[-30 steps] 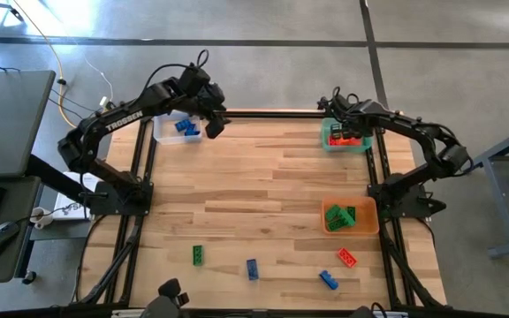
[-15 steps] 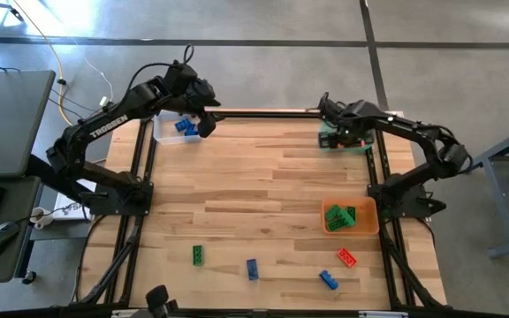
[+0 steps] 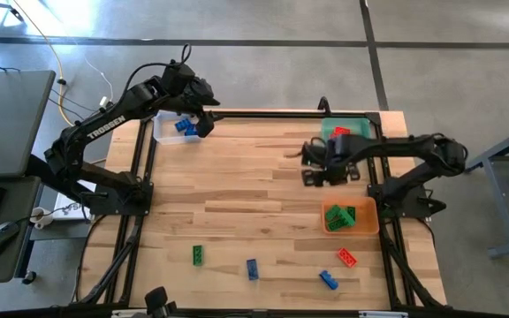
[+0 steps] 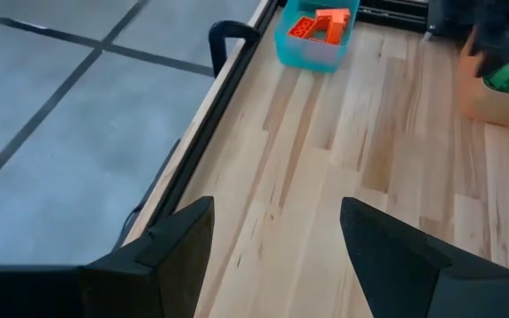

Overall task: Sort & place blocks by color
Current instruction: Put the blue game piece into the transparent bin

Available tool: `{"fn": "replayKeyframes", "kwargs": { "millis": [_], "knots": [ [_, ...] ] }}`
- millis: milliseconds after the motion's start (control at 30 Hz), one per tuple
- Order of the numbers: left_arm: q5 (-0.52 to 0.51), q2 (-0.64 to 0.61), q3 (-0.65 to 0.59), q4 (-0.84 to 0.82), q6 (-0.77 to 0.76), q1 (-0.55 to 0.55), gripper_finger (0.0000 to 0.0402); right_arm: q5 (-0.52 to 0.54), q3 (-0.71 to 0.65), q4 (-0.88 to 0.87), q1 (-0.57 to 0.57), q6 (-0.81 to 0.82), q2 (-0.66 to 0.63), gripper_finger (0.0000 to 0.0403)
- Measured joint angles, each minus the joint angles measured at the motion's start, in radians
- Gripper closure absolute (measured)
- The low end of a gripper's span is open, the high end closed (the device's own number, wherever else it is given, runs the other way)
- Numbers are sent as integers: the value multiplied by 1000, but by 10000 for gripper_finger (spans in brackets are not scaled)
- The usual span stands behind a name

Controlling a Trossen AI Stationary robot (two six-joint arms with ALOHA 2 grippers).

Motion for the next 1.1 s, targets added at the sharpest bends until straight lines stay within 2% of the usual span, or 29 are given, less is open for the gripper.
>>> {"fn": "replayKeyframes", "kwargs": {
  "millis": [233, 567, 900, 1100],
  "knots": [
    [0, 0, 0, 2, 8, 0, 167, -22, 0, 60, 212, 167, 0, 210],
    [1, 0, 0, 2, -27, 0, 167, -69, 0, 186, 441, 347, 0, 210],
    [0, 0, 0, 2, -184, -7, 167, -63, 0, 288, 661, 554, 0, 210],
    [1, 0, 0, -14, -211, -31, 167, -8, 0, 325, 778, 648, 0, 210]
  ]
}}
